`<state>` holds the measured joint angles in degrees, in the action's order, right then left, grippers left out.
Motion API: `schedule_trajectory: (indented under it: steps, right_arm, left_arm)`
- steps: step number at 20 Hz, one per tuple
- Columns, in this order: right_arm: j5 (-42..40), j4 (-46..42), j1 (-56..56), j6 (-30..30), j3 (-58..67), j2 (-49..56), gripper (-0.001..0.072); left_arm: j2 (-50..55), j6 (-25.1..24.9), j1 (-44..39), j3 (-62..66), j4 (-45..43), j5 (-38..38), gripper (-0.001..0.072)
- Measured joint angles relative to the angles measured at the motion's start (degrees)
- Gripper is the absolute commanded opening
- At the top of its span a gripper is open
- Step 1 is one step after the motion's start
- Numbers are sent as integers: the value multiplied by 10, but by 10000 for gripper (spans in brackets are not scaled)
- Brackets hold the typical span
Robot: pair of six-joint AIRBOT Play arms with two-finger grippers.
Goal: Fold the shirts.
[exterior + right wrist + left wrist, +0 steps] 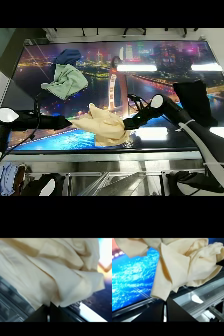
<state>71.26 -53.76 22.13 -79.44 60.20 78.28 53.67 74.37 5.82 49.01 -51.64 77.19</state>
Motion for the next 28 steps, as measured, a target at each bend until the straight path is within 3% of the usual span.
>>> schedule_trajectory:
  steps: [7,14,19,25,27,28]
  right_arm:
    - [118,-129,-25,-39,122,-169,18]
    - [199,-152,24,-66,409,-183,19]
    - [141,-153,40,-67,502,-86,19]
    - [6,-147,39,-35,522,98,43]
    - [-15,-147,32,-31,524,154,713]
    - [-22,-146,28,-30,525,176,713]
  left_arm:
    - [-34,8,-34,216,-9,3,15]
    - [-42,83,-129,523,-47,7,15]
    - [48,111,-223,648,-203,53,15]
    - [191,94,-265,591,-450,1,16]
    - [245,94,-256,581,-490,-33,16]
    - [271,96,-250,580,-503,-42,16]
